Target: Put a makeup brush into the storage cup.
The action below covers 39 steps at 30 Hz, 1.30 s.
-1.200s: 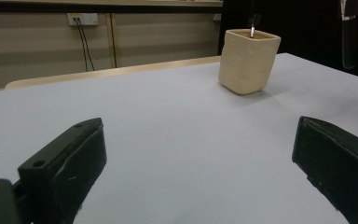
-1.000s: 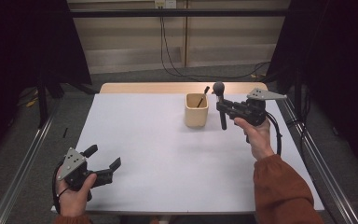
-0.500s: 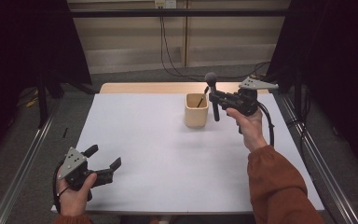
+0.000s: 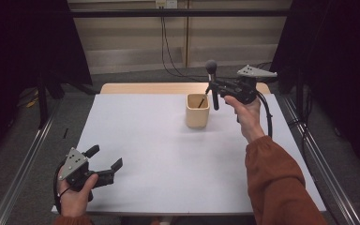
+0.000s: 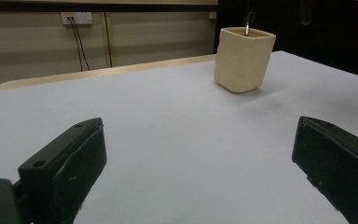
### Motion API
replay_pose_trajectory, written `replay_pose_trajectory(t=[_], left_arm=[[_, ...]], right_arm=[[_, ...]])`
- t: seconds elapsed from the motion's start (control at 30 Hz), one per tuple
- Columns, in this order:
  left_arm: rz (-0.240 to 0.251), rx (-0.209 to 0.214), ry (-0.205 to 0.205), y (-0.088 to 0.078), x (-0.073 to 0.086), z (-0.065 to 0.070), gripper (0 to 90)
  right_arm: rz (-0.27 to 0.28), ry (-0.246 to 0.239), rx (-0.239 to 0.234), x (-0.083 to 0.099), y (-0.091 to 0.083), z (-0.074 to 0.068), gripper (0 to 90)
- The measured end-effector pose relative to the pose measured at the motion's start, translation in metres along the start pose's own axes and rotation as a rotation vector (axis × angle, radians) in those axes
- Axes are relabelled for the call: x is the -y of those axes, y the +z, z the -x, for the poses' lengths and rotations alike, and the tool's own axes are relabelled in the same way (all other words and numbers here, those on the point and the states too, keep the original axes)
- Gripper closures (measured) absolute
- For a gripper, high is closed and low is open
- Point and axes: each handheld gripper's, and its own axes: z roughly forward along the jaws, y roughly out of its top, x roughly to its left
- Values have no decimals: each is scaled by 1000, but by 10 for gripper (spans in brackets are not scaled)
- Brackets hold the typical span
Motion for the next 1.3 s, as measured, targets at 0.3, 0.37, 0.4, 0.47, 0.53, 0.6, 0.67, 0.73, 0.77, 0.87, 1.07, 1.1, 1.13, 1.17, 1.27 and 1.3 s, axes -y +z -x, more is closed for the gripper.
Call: replay_pose_trajectory(t=[0.3, 0.37, 0.4, 0.47, 0.53, 0.6, 0.67, 0.73, 0.77, 0.87, 1.07, 1.1, 1.13, 1.17, 1.27, 1.3], left_arm=[[0, 13, 2, 1, 0, 1, 30], [2, 14, -4, 2, 0, 1, 29], [-1, 12, -2, 2, 0, 0, 30], [-1, 13, -8, 2, 0, 0, 29], [-1, 14, -2, 3, 0, 0, 30], [-1, 16, -3, 3, 0, -1, 30], [2, 14, -6, 3, 0, -1, 30], [2, 15, -6, 3, 0, -1, 30], [4, 16, -3, 2, 0, -1, 30], [5, 16, -3, 2, 0, -1, 30], [0, 19, 1, 3, 0, -1, 30], [0, 19, 1, 3, 0, -1, 30], [-2, 19, 2, 3, 0, -1, 30], [-2, 19, 4, 3, 0, -1, 30], [0, 20, 2, 3, 0, -1, 30], [1, 19, 4, 3, 0, -1, 30]], right_arm=[[3, -16, 6, -12, 14, -5, 718], [7, -19, 7, -14, 19, -6, 718], [12, -19, 11, -15, 21, -6, 718], [13, -18, 11, -15, 24, -6, 718], [5, -18, 10, -15, 32, -5, 718], [2, -15, 9, -15, 38, -5, 718], [0, -18, 5, -15, 43, -6, 718], [-5, -23, 7, -13, 46, -6, 718], [-4, -23, 8, -12, 48, -6, 718], [-1, -15, 17, -9, 50, -4, 718], [-10, 1, 26, -5, 57, 1, 717], [-14, 1, 28, -3, 58, 1, 718], [-18, 0, 33, -2, 60, 2, 718], [-17, 4, 34, -1, 61, 3, 718], [-14, 12, 59, 0, 62, 5, 718], [-9, 26, 62, 1, 64, 7, 718]])
